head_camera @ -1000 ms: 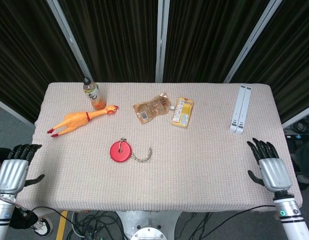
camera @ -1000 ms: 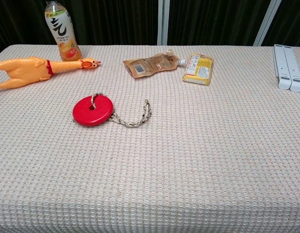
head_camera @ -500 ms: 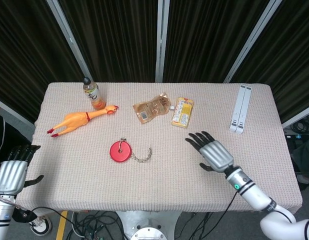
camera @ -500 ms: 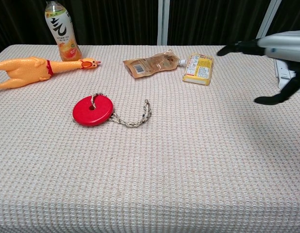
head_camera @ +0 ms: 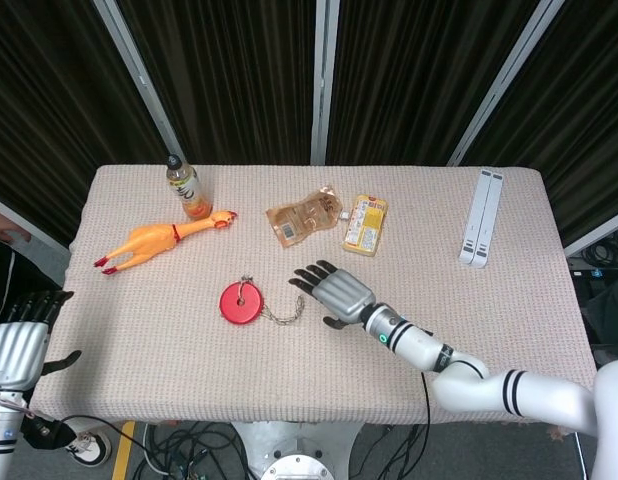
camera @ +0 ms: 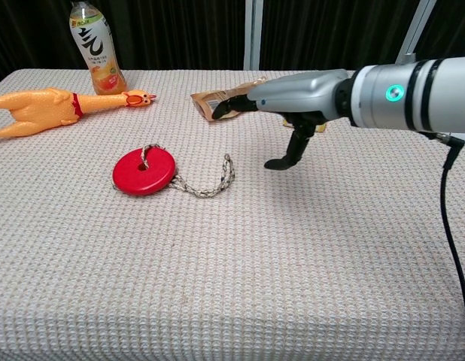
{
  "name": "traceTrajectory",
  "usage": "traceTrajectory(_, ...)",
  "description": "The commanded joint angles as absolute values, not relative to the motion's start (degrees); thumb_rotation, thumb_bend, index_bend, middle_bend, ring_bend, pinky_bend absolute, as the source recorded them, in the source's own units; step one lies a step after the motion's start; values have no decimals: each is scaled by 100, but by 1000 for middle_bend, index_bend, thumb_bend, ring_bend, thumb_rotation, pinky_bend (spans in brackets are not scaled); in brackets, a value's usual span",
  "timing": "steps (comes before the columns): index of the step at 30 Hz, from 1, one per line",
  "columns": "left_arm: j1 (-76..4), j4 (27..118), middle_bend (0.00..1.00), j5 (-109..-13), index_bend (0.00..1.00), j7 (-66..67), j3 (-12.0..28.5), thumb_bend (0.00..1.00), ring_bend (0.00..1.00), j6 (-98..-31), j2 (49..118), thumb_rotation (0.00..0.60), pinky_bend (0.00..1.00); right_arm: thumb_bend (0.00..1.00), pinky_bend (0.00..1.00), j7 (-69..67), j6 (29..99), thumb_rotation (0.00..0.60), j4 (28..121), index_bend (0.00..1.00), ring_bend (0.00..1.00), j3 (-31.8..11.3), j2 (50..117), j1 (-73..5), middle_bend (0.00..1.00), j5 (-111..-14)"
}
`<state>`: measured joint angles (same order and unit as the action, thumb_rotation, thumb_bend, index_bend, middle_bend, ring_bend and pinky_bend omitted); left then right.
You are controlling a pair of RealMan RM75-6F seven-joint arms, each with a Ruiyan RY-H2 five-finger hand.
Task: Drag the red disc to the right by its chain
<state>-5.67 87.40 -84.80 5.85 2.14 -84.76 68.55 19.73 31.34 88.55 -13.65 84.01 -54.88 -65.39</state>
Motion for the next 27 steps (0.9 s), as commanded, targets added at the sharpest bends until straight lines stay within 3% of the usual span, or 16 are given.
traceTrajectory(1,-551,8699,166,-8465,178,574,223,6,126,-8497,6865,600,148,264,0,2080,3042,600,8619,0,0,-1300,8637,-5734,39,-6348)
traceTrajectory(11,-485,8551,166,-8397,179,484,241,6,126,-8549,6889,600,148,310,0,2157,3114,600,8347,22,0,-1032,8970,-6073,152,-6150)
traceTrajectory(27,-468,8419,166,-8370,180,383,245,6,126,-8506,6940,600,148,373,0,1765,3303,600,8131,123,0,-808,9152,-6128,237,-6222)
